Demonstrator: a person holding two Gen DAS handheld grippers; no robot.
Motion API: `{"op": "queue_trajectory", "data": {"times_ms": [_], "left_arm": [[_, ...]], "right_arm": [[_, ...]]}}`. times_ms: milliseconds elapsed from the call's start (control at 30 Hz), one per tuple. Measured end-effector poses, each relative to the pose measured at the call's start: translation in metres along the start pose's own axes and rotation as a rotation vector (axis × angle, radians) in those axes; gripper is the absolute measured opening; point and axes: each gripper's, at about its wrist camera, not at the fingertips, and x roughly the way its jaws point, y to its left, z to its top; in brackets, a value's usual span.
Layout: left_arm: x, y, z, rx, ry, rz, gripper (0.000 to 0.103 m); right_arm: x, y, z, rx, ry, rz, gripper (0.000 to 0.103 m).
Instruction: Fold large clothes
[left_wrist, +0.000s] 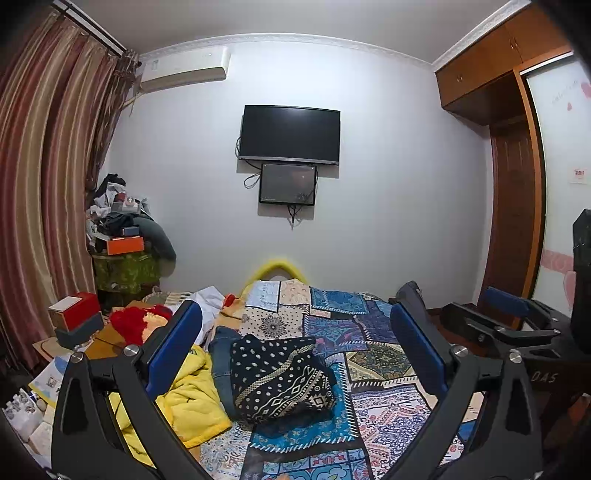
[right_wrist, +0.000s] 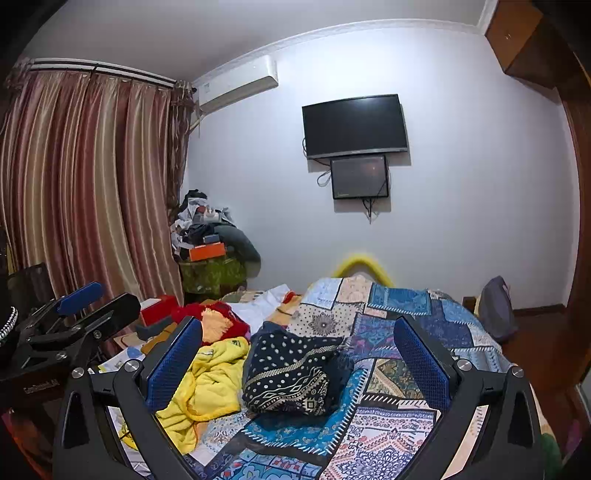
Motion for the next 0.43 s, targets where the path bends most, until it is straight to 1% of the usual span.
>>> {"op": "queue_trajectory", "data": {"times_ms": [433], "left_arm": [[0.0051,0.0001,-0.0023,0.006,0.024,-0.007,0.103]], "right_arm": [[0.0087,-0.0081,-0.0045,0.055,0.022,0.006,0.103]]}}
